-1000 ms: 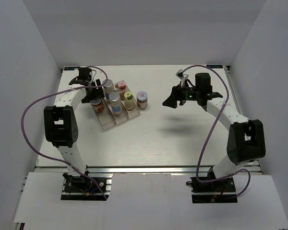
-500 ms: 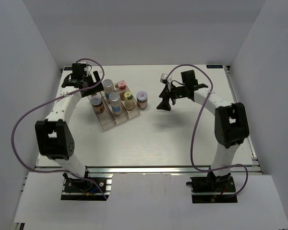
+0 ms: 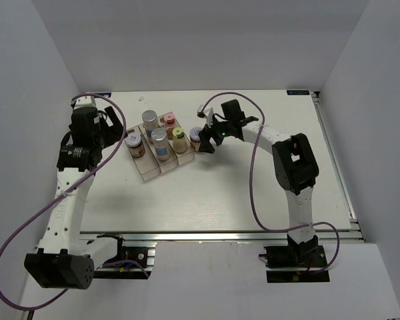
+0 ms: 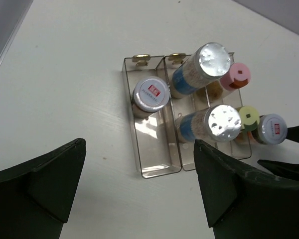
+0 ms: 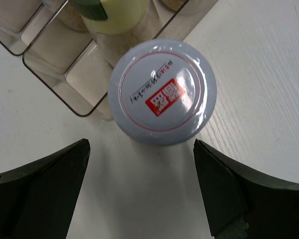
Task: Organize the condiment bottles
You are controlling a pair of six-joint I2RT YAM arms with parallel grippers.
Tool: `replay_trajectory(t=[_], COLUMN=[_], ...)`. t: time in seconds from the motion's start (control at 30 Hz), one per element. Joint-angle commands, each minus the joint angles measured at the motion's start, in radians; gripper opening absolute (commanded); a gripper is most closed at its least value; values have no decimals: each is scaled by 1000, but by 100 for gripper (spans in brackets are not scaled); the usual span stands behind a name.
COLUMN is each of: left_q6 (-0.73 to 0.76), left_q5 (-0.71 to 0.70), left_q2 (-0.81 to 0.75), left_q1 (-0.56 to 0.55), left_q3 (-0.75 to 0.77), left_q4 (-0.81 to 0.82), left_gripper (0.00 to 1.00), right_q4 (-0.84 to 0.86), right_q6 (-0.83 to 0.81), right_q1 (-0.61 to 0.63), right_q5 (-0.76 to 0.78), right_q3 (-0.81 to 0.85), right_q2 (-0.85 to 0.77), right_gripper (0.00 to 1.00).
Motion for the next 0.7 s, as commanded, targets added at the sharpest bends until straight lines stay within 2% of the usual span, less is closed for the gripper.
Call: replay_trajectory(t=[0.0,0.2,0.5,0.67], left_q6=[-12,-6,-27,-26], left_q5=[-56,-96,-109,-124], left_q2=[-44,-78,-110,-112], left_q1=[1,1,2,1], left_q3=[-30,-7,-1,19], left_q4=[-70,-145,-205,-235], left_gripper=[98,98,98,98], right_q4=[72,136,190,303], right_q6=[77,175,261,287], right_q1=[18,24,27,27], right_q5=[61,115,60,60], right_q3=[58,113,179,182], right_q2=[26,83,142,155], right_gripper=[89,89,89,89])
